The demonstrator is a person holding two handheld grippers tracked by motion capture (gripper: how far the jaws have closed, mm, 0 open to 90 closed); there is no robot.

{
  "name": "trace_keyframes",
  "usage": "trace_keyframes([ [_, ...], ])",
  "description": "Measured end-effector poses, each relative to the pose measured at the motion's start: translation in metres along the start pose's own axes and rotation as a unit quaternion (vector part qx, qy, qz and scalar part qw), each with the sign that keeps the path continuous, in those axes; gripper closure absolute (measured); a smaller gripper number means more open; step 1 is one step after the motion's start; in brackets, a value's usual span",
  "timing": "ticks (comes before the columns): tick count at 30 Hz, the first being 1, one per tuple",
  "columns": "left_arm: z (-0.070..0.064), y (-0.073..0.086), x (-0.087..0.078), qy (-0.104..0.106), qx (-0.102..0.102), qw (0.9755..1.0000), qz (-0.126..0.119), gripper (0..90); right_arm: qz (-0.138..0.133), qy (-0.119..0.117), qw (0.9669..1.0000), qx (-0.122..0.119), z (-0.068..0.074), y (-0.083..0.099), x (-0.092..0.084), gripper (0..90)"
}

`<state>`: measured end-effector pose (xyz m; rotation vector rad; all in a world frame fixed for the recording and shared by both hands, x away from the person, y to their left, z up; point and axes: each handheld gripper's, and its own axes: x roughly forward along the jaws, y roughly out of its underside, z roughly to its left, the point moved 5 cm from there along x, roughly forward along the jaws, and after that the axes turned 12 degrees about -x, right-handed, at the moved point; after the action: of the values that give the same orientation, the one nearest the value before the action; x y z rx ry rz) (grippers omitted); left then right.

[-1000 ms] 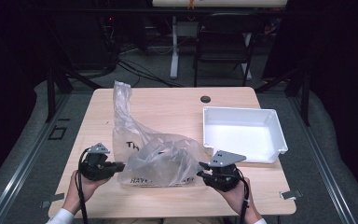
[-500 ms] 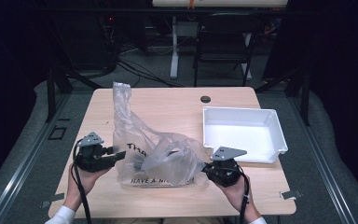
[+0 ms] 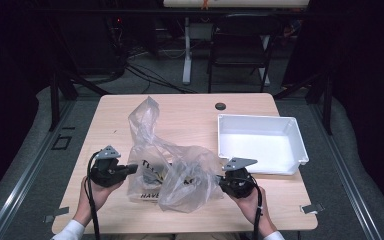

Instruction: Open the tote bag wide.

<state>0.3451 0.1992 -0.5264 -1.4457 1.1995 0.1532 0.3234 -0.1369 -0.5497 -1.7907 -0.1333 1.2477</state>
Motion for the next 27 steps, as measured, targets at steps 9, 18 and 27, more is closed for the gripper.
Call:
trace_keyframes([
  [9, 0.006, 0.009, 0.006, -0.006, -0.001, 0.9994, 0.033, 90.0, 0.051, 0.007, 0.9987, 0.005, -0.006, 0.015, 0.016, 88.3],
  [18, 0.011, 0.015, 0.010, -0.012, 0.000, 0.9983, 0.056, 90.0, 0.082, -0.001, 0.9966, 0.010, -0.008, 0.022, 0.023, 79.3],
  [27, 0.010, 0.016, 0.010, -0.008, 0.000, 0.9983, 0.057, 90.0, 0.072, -0.015, 0.9973, 0.010, -0.008, 0.016, -0.002, 57.3],
])
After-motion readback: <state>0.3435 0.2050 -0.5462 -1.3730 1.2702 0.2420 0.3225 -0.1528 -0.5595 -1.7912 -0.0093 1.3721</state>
